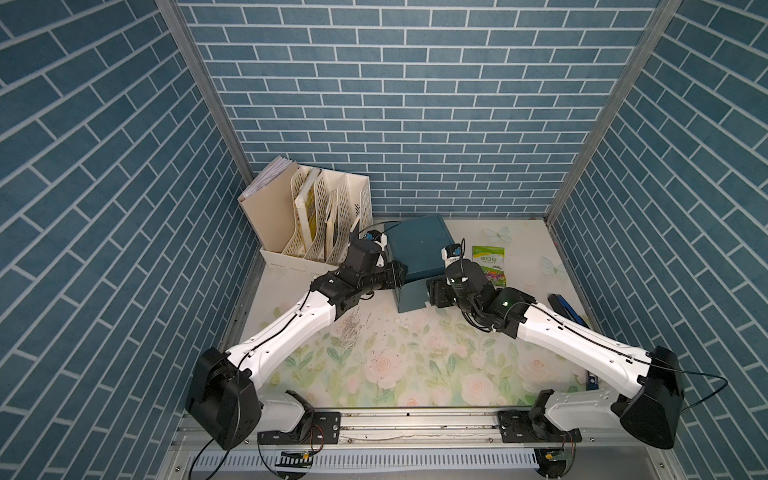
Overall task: Take the seed bags out of the drawer
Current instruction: Close the drawer in the storage box.
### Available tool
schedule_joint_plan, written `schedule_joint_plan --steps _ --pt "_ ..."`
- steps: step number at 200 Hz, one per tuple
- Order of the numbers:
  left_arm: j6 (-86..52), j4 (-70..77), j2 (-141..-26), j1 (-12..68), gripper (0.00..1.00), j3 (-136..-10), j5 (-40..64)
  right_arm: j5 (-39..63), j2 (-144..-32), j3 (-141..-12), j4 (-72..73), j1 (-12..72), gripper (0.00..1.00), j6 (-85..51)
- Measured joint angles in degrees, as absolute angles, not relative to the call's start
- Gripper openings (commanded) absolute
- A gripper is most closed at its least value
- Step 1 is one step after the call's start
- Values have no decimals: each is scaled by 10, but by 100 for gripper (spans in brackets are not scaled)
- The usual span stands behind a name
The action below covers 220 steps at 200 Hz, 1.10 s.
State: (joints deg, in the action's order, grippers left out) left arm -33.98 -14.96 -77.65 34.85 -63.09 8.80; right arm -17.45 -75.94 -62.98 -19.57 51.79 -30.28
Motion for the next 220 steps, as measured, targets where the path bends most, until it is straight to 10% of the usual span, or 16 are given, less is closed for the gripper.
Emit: schedule_joint_plan --steps 177,220 --pt "-338 -164 -783 348 61 -644 89 -134 -781 -583 -106 491 71 -286" --pt "-338 -164 -783 348 61 -644 88 -104 -722 -519 -107 489 100 -331"
